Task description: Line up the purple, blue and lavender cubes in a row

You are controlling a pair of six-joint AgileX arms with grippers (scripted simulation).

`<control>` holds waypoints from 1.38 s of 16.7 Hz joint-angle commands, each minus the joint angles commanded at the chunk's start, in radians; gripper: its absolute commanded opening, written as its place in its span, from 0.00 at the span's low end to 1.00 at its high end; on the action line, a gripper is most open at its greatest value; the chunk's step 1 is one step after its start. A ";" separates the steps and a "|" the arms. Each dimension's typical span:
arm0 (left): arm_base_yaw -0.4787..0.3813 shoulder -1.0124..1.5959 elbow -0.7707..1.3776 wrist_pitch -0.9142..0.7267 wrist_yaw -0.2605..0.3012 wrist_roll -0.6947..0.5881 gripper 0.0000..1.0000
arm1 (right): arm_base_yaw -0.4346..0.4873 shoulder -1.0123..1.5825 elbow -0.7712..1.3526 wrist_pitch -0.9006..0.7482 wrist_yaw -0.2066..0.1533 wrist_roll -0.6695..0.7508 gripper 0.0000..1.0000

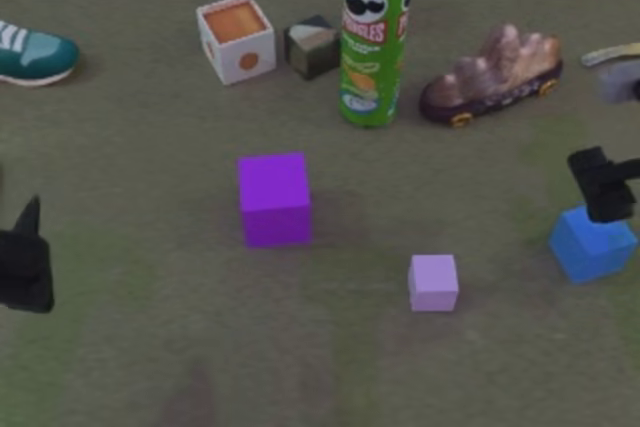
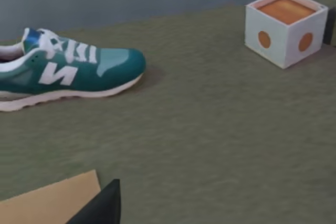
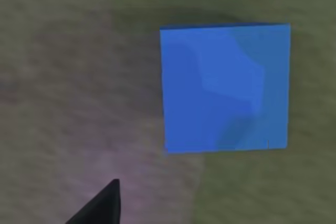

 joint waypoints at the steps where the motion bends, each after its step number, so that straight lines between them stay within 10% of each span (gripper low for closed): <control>1: 0.025 -0.072 -0.066 0.048 0.001 -0.021 1.00 | 0.006 0.058 0.044 -0.032 0.000 -0.003 1.00; 14: 0.121 -0.380 -0.325 0.260 0.010 -0.109 1.00 | 0.027 0.296 0.237 -0.156 0.001 -0.017 1.00; 23: 0.121 -0.380 -0.325 0.260 0.010 -0.109 1.00 | 0.032 0.413 0.067 0.137 0.002 -0.014 1.00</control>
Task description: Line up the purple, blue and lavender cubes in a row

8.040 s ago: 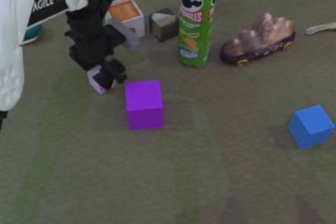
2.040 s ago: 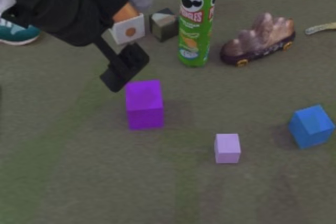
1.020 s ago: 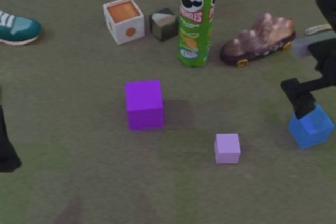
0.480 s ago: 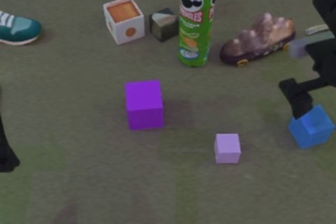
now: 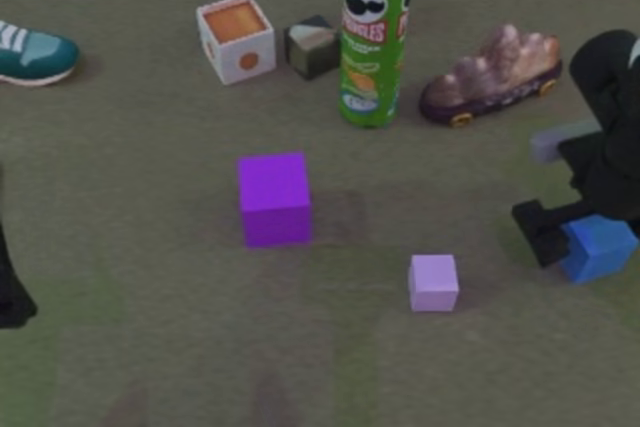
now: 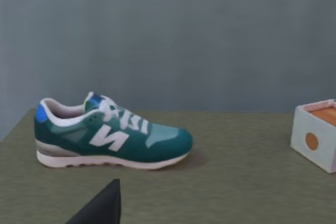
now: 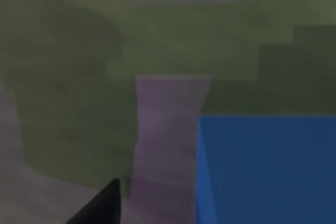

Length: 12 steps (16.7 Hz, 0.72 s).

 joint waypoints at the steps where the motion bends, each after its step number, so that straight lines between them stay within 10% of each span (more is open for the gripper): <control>1: 0.000 0.000 0.000 0.000 0.000 0.000 1.00 | 0.000 0.009 -0.014 0.022 0.000 0.000 1.00; 6: 0.000 0.000 0.000 0.000 0.000 0.000 1.00 | 0.001 0.016 -0.022 0.036 0.000 0.001 1.00; 12: 0.000 0.000 0.000 0.000 0.000 0.000 1.00 | 0.001 0.016 -0.022 0.036 0.000 0.001 0.55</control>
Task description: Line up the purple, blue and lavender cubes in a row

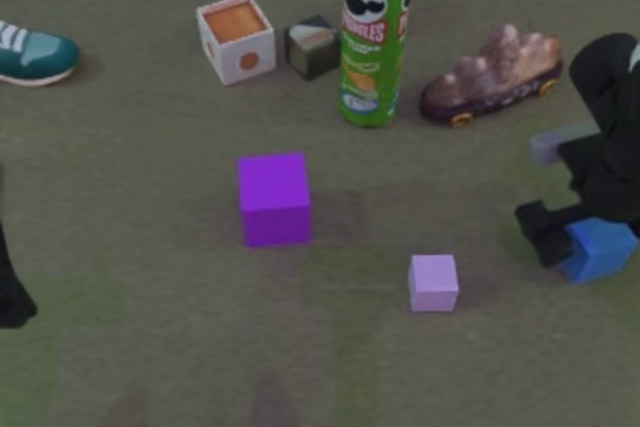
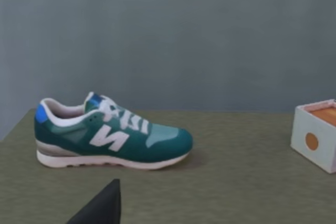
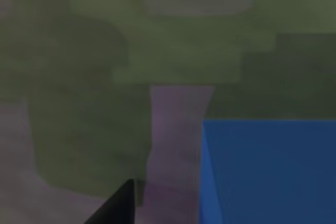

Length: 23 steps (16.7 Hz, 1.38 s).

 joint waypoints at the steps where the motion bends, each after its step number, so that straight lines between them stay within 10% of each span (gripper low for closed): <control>1: 0.000 0.000 0.000 0.000 0.000 0.000 1.00 | 0.000 0.000 0.000 0.000 0.000 0.000 0.47; 7: 0.000 0.000 0.000 0.000 0.000 0.000 1.00 | 0.000 0.000 0.000 0.000 0.000 0.000 0.02; 23: 0.000 0.000 0.000 0.000 0.000 0.000 1.00 | 0.003 -0.100 0.118 -0.208 -0.003 0.002 0.00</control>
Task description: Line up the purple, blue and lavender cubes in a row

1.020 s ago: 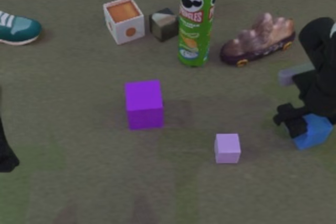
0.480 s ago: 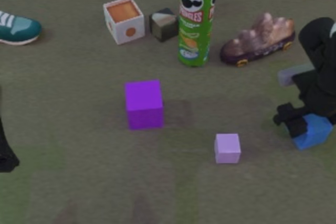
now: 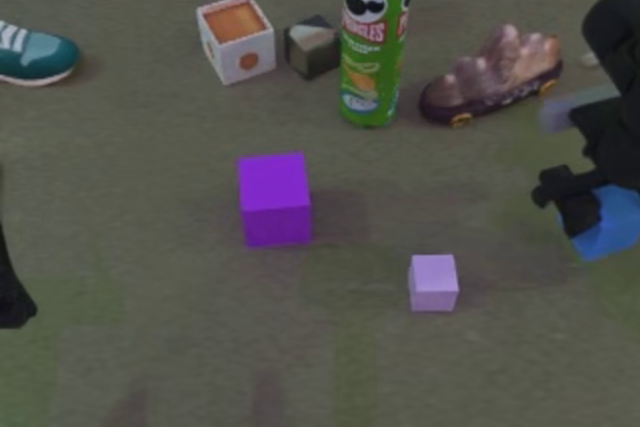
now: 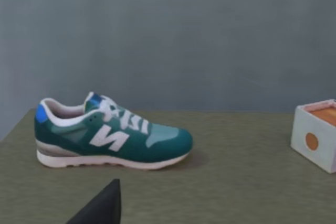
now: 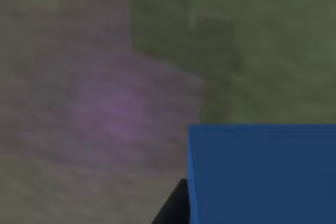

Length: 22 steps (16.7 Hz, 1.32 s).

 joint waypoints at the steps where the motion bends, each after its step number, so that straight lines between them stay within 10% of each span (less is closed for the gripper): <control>1: 0.000 0.000 0.000 0.000 0.000 0.000 1.00 | 0.002 -0.015 0.018 -0.031 0.000 -0.001 0.00; 10: 0.000 0.000 0.000 0.000 0.000 0.000 1.00 | 0.054 -0.002 0.083 -0.080 0.001 0.069 0.00; 22: 0.000 0.000 0.000 0.000 0.000 0.000 1.00 | 0.524 0.185 0.426 -0.243 0.017 0.836 0.00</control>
